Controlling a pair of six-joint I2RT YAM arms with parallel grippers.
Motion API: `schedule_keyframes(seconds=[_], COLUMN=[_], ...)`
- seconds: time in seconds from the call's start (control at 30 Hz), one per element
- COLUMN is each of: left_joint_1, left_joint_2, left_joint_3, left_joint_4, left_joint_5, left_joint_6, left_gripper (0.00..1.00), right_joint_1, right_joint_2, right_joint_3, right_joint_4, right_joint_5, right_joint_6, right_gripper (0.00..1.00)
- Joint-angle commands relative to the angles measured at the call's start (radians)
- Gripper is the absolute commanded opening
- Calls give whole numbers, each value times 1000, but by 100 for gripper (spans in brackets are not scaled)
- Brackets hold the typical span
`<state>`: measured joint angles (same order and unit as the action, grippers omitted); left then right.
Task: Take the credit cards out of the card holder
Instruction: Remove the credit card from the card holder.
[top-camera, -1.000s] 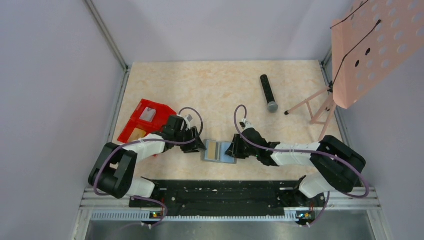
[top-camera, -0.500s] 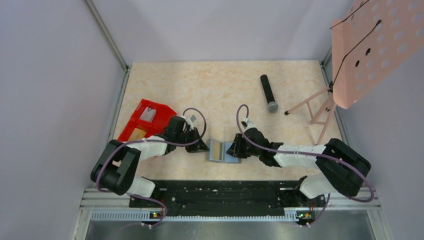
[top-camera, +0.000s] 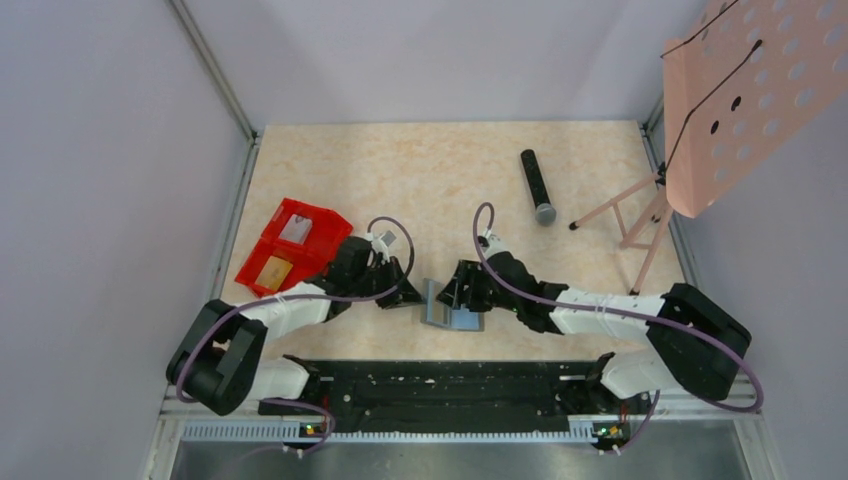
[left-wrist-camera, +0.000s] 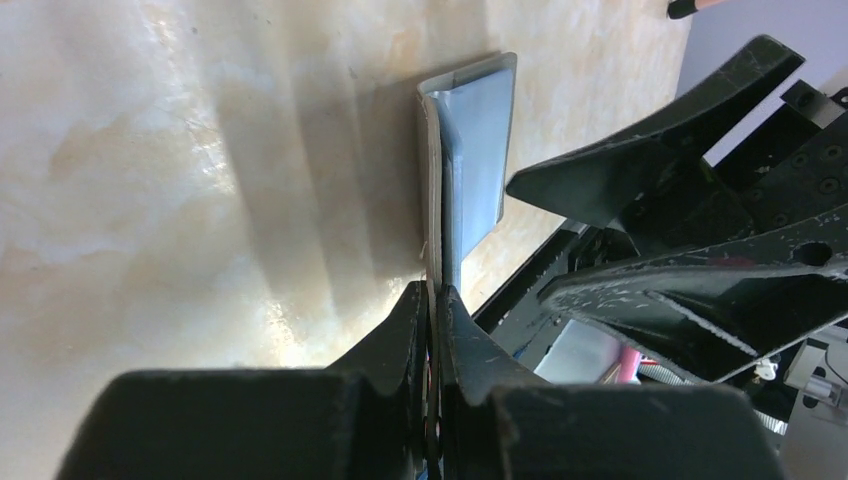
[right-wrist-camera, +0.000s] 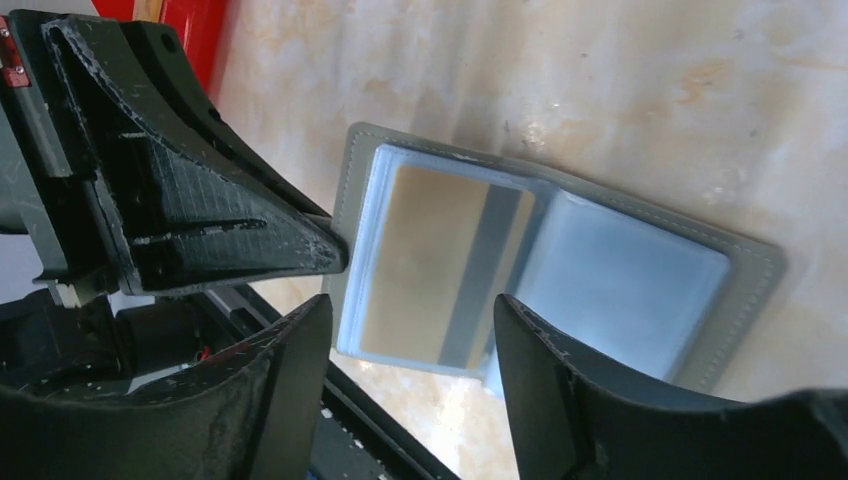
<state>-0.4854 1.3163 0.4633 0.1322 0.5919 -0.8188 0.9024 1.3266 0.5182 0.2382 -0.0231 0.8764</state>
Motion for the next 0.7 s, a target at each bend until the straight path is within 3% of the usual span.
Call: schedule_keyframes(seconds=[0.0,0.13,0.3,0.37,0.67], left_joint_1=[-36,-56,-70,-74,-80], left_joint_2=[-47,-52,-64,-67,-77], left_joint_3=[-13,-12,-11,-12,-13], left_joint_4=[53,51,41,38,23], left_joint_5=[-33,-47,-67,-72,-84], left_joint_6=[-32,-38,-40,-40,-39], left_gripper=[0,0,0,0,0], right_joint_1=[38,63,73,72,72], right_joint_2=[58,99,117,110,39], right_joint_3=[66,80,72,66,57], right_joint_4=[40,55,64,67,23], right_joint_5=[5,3,1,4,44], right_joint_6=[24,30,34,36,33], right_gripper=[63,66,47,45,50])
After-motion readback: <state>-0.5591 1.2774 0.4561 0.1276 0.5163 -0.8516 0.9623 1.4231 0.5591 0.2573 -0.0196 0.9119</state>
